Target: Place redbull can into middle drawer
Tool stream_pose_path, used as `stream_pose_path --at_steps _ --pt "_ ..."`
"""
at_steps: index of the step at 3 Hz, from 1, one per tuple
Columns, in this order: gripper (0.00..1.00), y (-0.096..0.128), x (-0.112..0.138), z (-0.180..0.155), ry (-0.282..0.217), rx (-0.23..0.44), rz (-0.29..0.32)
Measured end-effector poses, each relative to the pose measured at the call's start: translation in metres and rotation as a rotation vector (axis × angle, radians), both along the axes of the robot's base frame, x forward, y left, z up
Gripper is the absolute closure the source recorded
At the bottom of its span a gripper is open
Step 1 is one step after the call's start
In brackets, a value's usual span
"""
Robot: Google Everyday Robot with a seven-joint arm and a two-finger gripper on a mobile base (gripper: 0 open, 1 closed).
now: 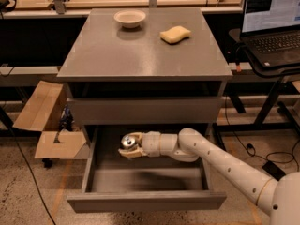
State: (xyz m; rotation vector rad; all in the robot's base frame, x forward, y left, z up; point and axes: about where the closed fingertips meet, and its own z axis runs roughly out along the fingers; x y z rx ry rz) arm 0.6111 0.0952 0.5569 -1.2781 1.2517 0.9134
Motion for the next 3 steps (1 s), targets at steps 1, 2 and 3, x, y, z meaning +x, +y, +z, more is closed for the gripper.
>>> stream_pose_path --at_steps 1,2,3 --pt "1.00 -0.003 -0.016 -0.030 0.048 0.020 -0.037" --pt "1.00 -0.003 -0.018 -0.035 0.059 0.013 -0.036" --pt "1.00 -0.001 -0.018 -0.042 0.071 -0.008 -0.023"
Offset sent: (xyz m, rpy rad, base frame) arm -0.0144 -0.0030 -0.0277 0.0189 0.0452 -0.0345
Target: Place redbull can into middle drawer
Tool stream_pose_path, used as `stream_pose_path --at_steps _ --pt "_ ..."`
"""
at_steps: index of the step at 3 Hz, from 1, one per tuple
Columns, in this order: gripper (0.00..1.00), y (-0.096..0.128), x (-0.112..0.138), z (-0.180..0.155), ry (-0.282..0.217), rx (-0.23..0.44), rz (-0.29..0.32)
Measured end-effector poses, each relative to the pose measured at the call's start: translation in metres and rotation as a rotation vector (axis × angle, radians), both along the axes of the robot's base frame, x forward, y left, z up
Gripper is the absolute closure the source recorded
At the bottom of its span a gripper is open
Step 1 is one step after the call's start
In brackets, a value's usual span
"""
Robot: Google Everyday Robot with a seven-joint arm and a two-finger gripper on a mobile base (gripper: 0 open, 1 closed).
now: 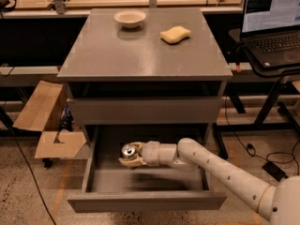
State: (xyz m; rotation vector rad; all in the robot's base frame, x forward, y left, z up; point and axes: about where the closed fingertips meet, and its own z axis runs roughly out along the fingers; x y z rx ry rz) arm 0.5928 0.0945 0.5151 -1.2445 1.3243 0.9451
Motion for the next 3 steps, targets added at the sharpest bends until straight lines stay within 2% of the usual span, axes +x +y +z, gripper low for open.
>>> stream_pose_path --at_steps 2,3 --pt "1.00 -0.001 -0.016 -0.042 0.085 -0.003 0.028" --pt "0.82 0.001 -0.026 -0.060 0.121 0.010 0.037"
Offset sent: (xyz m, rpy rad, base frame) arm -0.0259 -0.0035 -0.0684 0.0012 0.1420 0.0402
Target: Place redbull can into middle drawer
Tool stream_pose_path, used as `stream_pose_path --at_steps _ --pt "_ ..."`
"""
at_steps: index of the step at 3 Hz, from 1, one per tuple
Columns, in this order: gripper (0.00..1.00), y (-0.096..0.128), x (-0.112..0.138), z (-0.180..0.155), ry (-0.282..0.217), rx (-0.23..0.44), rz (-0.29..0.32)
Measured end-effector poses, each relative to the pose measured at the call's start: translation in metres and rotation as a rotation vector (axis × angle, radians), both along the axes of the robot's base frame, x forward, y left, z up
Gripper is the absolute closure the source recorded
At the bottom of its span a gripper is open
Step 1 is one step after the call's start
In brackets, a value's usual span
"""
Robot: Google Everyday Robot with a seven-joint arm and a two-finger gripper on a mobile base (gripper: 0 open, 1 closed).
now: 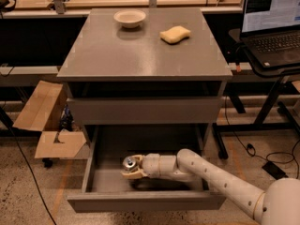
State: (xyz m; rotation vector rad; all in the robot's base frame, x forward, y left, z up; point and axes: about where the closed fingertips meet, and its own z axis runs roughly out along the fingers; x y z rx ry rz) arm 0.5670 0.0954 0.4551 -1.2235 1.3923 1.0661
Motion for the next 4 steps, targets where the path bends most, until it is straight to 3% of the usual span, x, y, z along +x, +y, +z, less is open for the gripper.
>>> stream_pose_path --at_steps 3,4 --pt "0.12 0.0057 -0.0122 -0.0150 -0.028 0.060 0.034" --pt "0.00 0.0074 -0.0127 -0.0126 -0.043 0.063 0.042"
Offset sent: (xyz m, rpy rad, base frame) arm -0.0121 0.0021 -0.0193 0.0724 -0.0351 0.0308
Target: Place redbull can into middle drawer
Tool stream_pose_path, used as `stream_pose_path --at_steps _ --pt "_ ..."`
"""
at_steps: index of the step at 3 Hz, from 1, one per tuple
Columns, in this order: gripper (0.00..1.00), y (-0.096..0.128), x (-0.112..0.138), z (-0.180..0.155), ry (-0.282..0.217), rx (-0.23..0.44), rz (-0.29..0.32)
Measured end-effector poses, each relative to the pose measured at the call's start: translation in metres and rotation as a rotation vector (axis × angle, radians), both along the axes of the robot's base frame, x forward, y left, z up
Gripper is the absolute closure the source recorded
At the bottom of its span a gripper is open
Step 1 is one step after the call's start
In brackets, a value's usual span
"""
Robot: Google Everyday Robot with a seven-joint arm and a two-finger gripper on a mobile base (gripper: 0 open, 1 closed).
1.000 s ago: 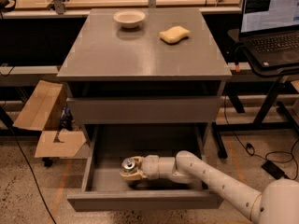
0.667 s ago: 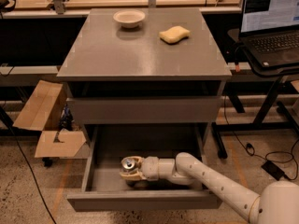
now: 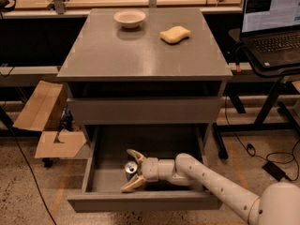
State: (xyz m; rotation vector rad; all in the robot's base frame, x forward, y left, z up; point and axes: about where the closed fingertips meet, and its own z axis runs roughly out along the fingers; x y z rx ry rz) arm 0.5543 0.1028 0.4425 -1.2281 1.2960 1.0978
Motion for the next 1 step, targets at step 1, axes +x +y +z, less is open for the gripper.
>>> stream_pose_path --at_steps 1 --pt "0.00 0.0001 0.0000 0.0000 0.000 0.000 0.000"
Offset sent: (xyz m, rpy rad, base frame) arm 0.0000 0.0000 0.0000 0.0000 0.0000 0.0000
